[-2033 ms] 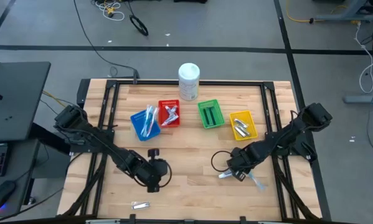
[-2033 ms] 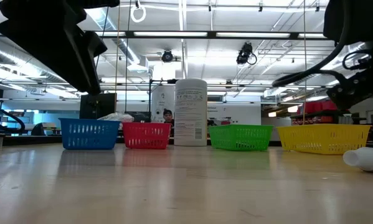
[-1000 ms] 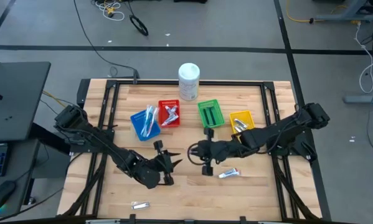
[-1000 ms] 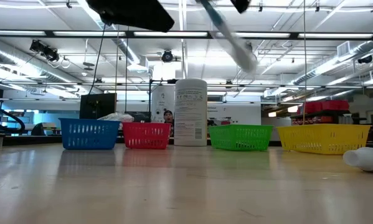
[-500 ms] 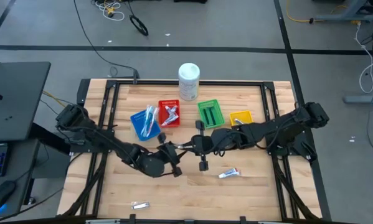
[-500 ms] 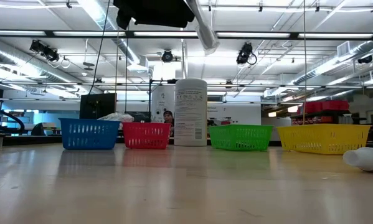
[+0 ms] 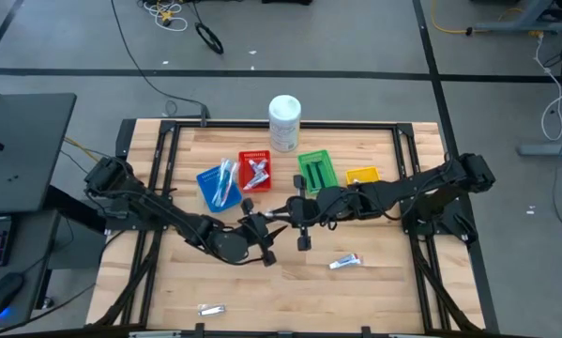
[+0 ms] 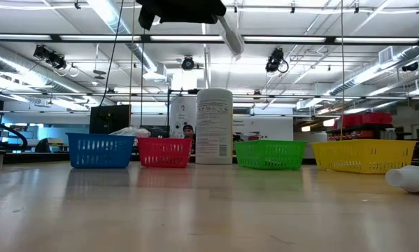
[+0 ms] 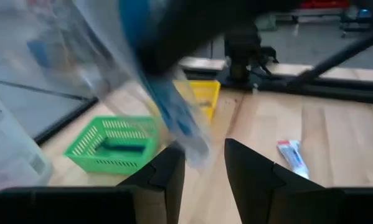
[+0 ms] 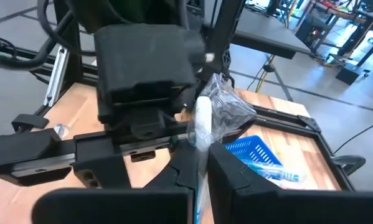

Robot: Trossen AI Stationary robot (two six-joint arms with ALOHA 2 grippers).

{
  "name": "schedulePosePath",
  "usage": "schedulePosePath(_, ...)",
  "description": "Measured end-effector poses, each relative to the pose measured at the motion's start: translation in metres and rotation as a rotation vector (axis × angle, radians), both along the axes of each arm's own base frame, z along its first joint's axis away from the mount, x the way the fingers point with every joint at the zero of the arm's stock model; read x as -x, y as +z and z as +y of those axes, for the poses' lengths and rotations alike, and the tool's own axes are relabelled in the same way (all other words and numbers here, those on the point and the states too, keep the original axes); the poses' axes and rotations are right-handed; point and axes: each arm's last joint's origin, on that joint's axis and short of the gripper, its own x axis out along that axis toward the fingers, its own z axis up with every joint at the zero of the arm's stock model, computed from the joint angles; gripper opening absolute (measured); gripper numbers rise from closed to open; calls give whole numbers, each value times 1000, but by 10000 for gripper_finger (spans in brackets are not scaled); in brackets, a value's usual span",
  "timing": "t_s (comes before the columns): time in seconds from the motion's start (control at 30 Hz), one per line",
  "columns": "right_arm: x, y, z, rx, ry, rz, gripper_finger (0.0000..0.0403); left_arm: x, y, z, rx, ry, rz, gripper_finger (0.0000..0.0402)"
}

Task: Pick & Place Travel size toiletries
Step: Put the blue toothbrush into the blue bin

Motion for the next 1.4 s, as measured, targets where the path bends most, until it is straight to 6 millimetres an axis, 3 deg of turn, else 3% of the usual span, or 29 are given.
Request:
schedulePosePath(0.23,0,0,0,4,22,4,17,0,4,1,-45,39,-21,116)
schedulePosePath(0.5,0,-1,1,-3,65,13,17,-1,4,1,-34,33,-25,35)
schedulePosePath(0.93,3,-9,-3,17,25,105,118,0,0,4,-51,56,9,32)
schedulePosePath(1.17,8,-17,-10,112,-137,187,126,4,-13,16,-60,153,112,37)
schedulePosePath(1.4,16,-30,-14,111,-234,323,127,14,-29,41,3,241,277,30)
